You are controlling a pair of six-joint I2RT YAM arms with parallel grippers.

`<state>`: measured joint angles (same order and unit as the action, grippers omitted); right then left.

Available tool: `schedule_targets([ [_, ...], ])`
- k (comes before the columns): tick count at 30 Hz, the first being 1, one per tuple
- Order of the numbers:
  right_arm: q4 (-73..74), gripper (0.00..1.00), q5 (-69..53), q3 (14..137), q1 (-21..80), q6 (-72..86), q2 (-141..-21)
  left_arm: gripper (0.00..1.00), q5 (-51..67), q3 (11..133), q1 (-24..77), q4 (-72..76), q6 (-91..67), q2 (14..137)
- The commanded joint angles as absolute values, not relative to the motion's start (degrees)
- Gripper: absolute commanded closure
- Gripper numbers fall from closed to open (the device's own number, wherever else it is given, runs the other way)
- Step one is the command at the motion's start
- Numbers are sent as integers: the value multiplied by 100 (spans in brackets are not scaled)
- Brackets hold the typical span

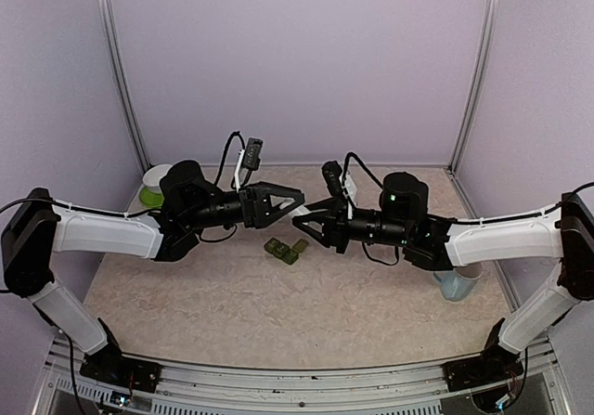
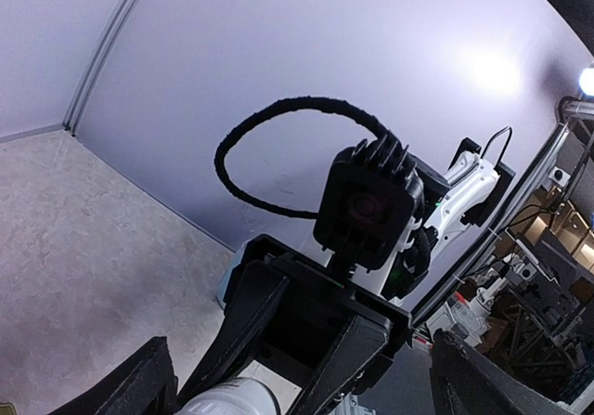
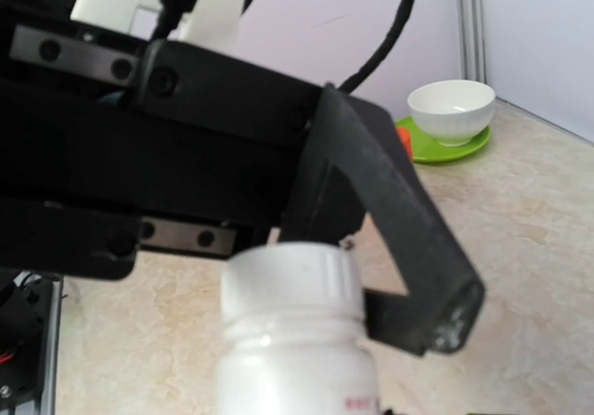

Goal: Sort the pills into containers
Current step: Pick up the lid of the pill bottle from the pill bottle.

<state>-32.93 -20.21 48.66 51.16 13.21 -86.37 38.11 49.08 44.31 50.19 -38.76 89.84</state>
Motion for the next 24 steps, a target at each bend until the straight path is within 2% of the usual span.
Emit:
schedule_targets([
  [1, -3464, 91, -1664, 4763, 5066, 1369, -8540, 9, 3846, 4835, 4432, 4937, -3747, 8833],
  [24, -3734, 91, -1749, 4522, 4975, 1371, -8413, 44, 3624, 4765, 4325, 4756, -3762, 8772],
])
